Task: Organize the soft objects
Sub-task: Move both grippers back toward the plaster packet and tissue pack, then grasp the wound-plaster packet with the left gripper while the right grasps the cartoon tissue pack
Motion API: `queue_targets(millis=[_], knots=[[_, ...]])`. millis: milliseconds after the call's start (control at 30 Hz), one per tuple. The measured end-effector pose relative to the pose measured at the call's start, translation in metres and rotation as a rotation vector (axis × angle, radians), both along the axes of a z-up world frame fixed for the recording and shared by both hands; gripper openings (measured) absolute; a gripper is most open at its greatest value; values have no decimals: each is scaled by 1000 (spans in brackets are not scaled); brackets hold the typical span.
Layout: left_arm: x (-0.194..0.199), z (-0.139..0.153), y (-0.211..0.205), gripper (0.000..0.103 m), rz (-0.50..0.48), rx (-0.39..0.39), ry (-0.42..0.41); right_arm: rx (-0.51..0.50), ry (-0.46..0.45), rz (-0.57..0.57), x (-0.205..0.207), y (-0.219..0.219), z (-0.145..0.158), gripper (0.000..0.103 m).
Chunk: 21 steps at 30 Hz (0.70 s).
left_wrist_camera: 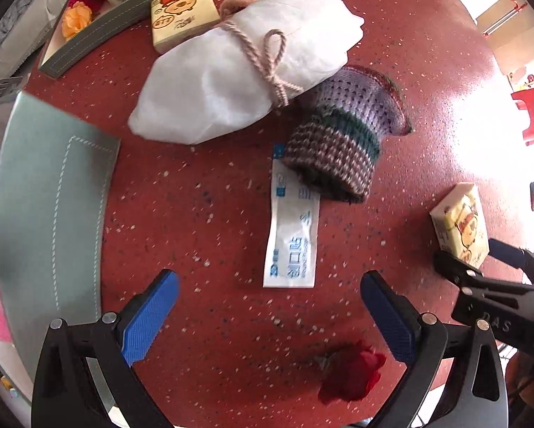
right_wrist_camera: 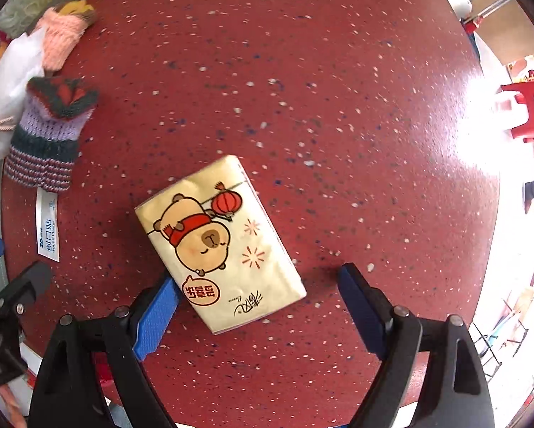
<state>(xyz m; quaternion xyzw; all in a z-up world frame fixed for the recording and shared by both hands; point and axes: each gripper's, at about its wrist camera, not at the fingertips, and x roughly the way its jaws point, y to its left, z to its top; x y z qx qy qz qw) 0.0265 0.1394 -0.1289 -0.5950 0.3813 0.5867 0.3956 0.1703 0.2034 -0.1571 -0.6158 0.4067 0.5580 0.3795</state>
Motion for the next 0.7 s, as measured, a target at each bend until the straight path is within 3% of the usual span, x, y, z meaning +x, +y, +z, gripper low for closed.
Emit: queue_targets(millis=[133,333,500,700], knots=[[8,-16,24,102,3,-7,4,7,5,24,11,2,-1,91],[13,-25,45,103,-18,-7,27,0,-5,44,4,1,-12,102],[14,-24,37,103,-18,20,33,17,10,87,2,13,-12,103],[14,-26,32,103,-18,-17,20,47,18,204,-26,7,-9,97]])
